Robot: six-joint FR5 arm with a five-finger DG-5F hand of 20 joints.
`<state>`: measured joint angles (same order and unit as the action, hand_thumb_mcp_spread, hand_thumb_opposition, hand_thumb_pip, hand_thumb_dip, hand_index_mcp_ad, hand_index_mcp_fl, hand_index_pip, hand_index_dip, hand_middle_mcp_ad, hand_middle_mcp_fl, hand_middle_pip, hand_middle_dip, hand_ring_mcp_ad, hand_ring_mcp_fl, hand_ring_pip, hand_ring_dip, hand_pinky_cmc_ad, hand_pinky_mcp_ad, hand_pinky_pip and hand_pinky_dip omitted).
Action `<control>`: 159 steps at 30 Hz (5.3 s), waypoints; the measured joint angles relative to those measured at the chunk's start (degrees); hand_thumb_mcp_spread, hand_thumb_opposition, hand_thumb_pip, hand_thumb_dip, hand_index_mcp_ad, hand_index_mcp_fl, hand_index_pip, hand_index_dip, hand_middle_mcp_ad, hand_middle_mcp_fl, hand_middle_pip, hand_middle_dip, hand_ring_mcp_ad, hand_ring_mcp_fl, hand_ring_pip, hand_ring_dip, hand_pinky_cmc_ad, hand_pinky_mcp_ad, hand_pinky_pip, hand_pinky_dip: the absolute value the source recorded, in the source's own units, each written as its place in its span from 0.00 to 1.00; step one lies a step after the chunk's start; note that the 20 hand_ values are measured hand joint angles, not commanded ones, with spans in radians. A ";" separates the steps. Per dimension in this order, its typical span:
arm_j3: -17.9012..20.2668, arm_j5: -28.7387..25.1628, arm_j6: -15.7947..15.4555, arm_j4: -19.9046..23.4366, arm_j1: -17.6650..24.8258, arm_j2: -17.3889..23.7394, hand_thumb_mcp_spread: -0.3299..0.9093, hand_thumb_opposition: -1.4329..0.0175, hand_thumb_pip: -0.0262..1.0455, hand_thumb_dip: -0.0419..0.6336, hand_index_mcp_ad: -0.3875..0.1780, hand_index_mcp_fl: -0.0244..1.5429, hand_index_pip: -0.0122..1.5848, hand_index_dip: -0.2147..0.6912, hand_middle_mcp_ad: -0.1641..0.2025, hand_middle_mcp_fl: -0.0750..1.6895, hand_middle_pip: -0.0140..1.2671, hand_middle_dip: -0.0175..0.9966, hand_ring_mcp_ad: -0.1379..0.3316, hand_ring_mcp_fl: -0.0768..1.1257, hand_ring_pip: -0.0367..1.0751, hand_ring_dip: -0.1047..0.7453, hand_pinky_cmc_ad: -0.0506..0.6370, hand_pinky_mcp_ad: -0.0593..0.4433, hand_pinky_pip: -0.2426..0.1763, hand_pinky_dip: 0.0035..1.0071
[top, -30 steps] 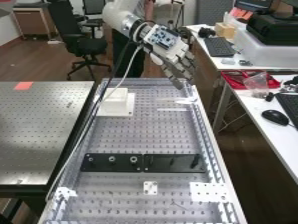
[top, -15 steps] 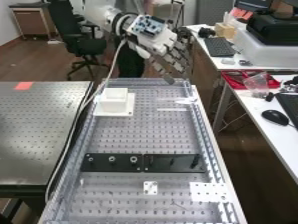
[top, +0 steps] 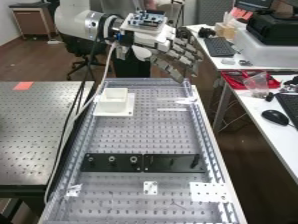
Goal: Grab the chopstick and place it in the clear container
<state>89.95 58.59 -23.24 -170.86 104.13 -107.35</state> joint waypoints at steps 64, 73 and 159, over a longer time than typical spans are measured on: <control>-6.22 9.79 -15.78 -0.22 -9.73 -1.65 0.27 0.42 0.63 0.06 0.56 0.03 0.05 0.45 0.60 0.05 0.12 0.31 0.67 0.07 0.12 0.32 0.76 0.84 0.28 0.20; -6.16 10.21 -15.33 -0.15 -9.73 -1.82 0.27 0.41 0.63 0.08 0.56 0.03 0.05 0.44 0.61 0.05 0.12 0.31 0.67 0.07 0.12 0.32 0.76 0.85 0.28 0.20; -6.25 15.72 -14.73 -0.56 -11.03 -2.15 0.27 0.39 0.63 0.11 0.56 0.03 0.05 0.44 0.64 0.05 0.12 0.31 0.68 0.07 0.12 0.32 0.76 0.87 0.28 0.20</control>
<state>83.70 74.30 -37.97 -171.42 93.10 -109.50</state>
